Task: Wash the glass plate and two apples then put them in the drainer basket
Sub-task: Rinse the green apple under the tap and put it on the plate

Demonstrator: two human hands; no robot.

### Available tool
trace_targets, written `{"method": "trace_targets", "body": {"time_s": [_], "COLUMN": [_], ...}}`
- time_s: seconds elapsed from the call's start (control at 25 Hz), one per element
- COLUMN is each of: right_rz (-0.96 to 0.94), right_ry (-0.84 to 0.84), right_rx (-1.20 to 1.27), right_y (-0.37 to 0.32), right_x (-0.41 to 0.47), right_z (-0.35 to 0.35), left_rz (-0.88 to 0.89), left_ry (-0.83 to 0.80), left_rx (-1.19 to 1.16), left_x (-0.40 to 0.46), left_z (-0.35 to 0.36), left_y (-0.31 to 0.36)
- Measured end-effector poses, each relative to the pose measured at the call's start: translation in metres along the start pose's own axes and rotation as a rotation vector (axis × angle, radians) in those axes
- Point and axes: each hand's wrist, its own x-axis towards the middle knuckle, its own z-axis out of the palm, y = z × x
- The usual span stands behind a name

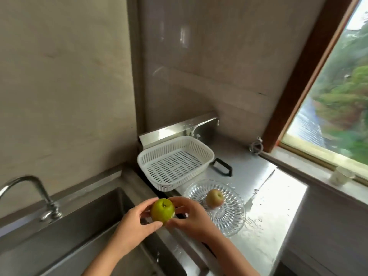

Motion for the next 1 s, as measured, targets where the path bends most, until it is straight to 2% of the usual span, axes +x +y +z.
{"method": "trace_targets", "body": {"time_s": [0.28, 0.56, 0.76, 1.0], "right_rz": [-0.017, -0.028, -0.077, -0.13], "right_ry": [0.058, -0.079, -0.198, -0.184], "right_rx": [-0.088, -0.093, -0.09, -0.093], "right_y": [0.067, 0.179, 0.217, 0.232], "right_x": [-0.005, 0.035, 0.042, 0.034], "right_z": [-0.074, -0.128, -0.136, -0.133], "left_rz": [0.009, -0.12, -0.223, -0.276], "left_ry": [-0.099, -0.013, 0.047, 0.037], "left_rx": [0.004, -0.02, -0.012, -0.005], "left_x": [0.054, 0.11, 0.111, 0.11], "left_z": [0.089, 0.18, 0.207, 0.224], "left_y": [0.015, 0.002, -0.005, -0.011]}}
